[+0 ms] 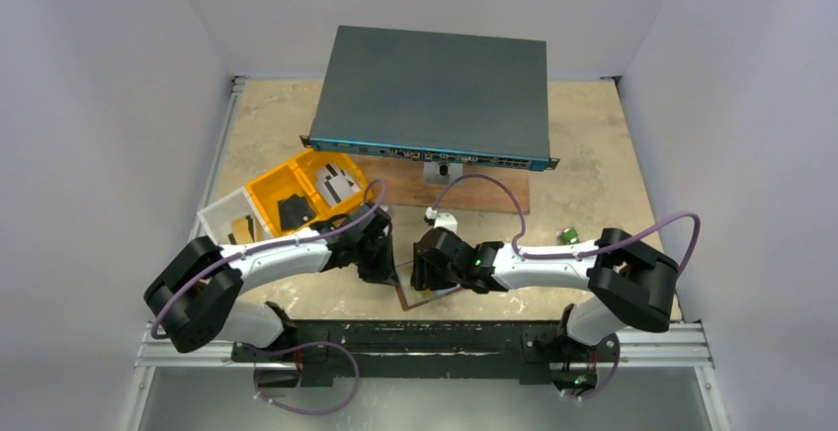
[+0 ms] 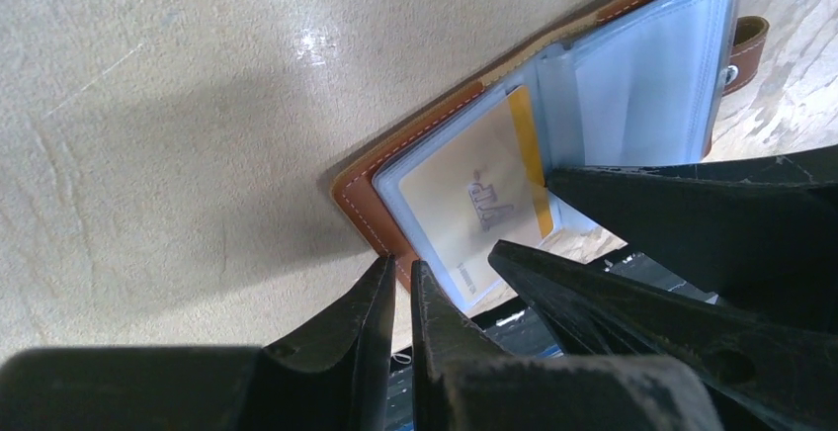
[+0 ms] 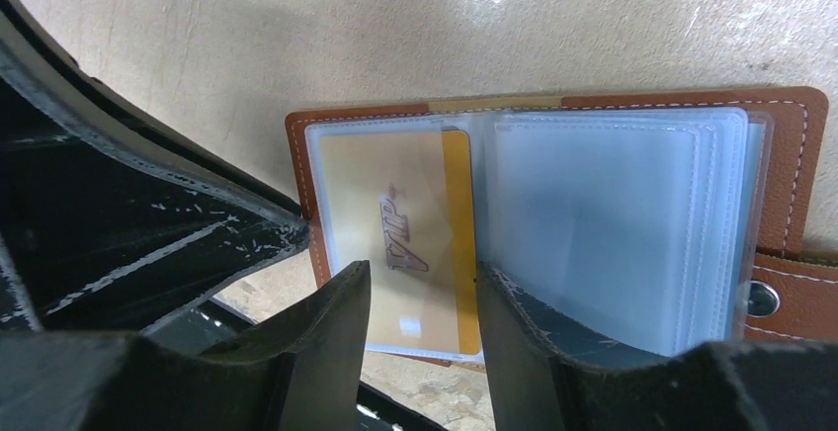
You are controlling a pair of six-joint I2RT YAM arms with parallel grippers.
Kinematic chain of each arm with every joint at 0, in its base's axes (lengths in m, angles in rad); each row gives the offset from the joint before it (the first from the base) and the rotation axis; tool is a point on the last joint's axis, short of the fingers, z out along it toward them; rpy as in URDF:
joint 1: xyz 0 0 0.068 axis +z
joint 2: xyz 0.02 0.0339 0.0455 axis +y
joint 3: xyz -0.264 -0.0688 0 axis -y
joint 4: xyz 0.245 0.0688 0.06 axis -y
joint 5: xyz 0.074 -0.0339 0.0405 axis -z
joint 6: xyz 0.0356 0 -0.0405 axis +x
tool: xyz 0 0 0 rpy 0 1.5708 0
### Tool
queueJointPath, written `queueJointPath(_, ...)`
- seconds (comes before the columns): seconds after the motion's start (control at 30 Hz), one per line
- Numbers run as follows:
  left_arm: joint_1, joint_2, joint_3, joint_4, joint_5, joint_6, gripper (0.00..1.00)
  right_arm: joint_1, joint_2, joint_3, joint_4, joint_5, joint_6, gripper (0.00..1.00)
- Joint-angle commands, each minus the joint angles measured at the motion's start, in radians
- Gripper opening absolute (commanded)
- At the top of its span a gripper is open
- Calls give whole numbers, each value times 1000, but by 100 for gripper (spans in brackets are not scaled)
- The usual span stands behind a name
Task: Take the credit cards out of the card holder
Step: Remove the credit card from the card holder.
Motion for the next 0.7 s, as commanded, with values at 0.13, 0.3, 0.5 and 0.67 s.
queueJointPath(0.13,4,52,17,54,26,19,10,3,2,-17,51,-57,47,46)
queueJointPath(0.3,4,64,17,49,20,21,9,12,0,-29,132,-131,77,46)
queueJointPath(0.5,7,43,13,0,-23,41,9,22,-8,-25,167,-158,96,46)
queueJointPath(0.67,18,41,13,-14,-21,61,9,20,-45,-32,139,-137,121,46)
